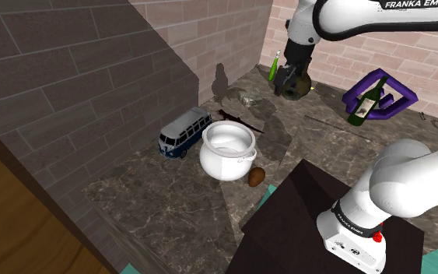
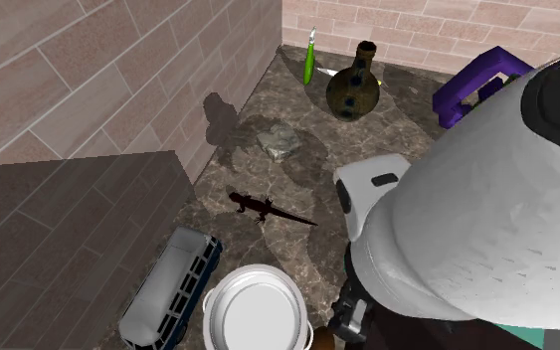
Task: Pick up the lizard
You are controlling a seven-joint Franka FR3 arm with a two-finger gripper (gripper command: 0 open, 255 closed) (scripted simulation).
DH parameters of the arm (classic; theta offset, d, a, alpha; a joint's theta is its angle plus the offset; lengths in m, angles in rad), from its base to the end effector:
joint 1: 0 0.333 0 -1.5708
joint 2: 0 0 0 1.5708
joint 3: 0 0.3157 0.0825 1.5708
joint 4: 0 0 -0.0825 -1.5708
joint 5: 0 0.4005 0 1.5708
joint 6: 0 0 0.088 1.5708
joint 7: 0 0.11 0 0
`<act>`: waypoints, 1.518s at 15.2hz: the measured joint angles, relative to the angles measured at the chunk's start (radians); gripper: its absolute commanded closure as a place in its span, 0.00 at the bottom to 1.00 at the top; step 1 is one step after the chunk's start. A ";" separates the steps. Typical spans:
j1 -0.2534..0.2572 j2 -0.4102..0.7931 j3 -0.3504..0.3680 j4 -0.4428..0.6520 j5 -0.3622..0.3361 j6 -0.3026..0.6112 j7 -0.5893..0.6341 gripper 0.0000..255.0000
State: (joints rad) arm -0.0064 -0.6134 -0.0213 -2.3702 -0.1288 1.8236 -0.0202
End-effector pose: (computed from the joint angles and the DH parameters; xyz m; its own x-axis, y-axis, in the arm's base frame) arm 0.3894 -0.0227 0.5423 0.9977 0.0276 0.0627 0.0203 -0.9931 0.1153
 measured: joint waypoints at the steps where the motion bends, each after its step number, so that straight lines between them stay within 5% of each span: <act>1: -0.004 0.016 -0.014 -0.013 -0.005 0.032 -0.015 0.00; 12: -0.024 0.372 -0.133 0.027 0.001 0.366 -0.163 0.00; 23: -0.056 0.782 -0.186 0.240 0.134 0.564 -0.362 0.00</act>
State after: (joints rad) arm -0.0622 0.1685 -0.2068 -2.1304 0.0047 2.3879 -0.3822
